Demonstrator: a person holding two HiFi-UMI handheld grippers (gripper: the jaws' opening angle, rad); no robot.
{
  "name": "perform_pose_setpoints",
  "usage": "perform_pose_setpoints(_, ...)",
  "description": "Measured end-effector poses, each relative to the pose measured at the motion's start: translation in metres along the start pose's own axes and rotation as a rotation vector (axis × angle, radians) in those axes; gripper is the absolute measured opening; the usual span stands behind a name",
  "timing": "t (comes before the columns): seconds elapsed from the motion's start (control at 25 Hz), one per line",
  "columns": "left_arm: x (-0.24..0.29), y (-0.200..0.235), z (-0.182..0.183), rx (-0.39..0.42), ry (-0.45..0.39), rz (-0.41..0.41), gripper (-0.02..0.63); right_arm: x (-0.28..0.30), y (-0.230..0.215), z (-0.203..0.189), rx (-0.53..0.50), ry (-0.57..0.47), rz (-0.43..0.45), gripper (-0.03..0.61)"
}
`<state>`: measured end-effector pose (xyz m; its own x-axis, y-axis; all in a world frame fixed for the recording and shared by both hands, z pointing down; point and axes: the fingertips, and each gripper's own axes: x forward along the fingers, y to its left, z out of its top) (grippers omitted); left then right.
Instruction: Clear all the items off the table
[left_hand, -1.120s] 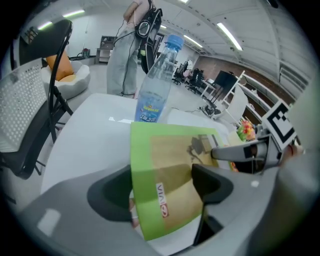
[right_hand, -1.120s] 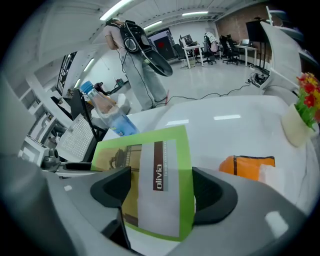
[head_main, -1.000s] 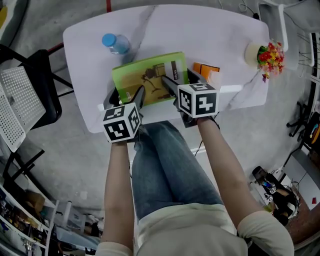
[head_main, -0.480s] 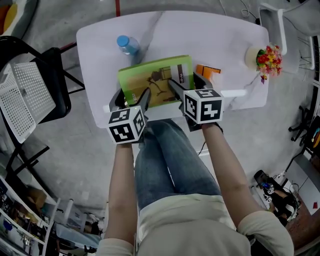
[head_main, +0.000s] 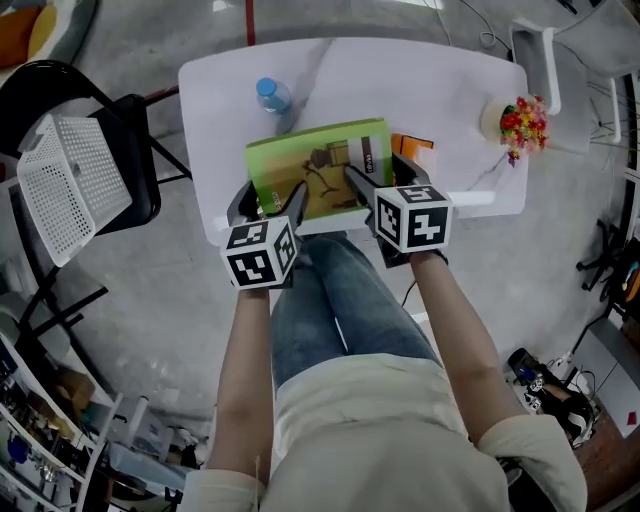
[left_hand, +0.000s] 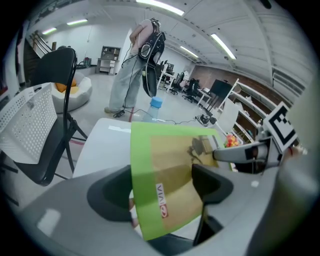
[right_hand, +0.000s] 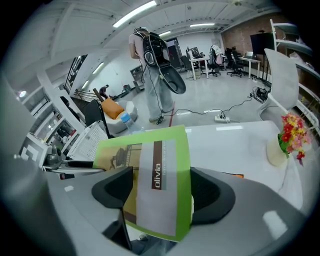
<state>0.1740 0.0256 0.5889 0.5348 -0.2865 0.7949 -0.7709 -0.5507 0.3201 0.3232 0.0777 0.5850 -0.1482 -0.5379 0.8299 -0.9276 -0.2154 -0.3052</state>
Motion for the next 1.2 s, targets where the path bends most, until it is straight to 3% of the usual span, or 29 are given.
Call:
perform_pose_setpoints(0.84,-0.104,-0.038,0.063,-0.001,-0.13,0.013,0.37,-0.107,0.04,0.064,-0.083,-0.111,0.035,0.32)
perform_pose_setpoints(1.2,-0.131,-0.056,0.068,0.001,-0.179,0.018,0.369,-0.139,0.045,0.07,-0.112,-0.152,0.043,0.316)
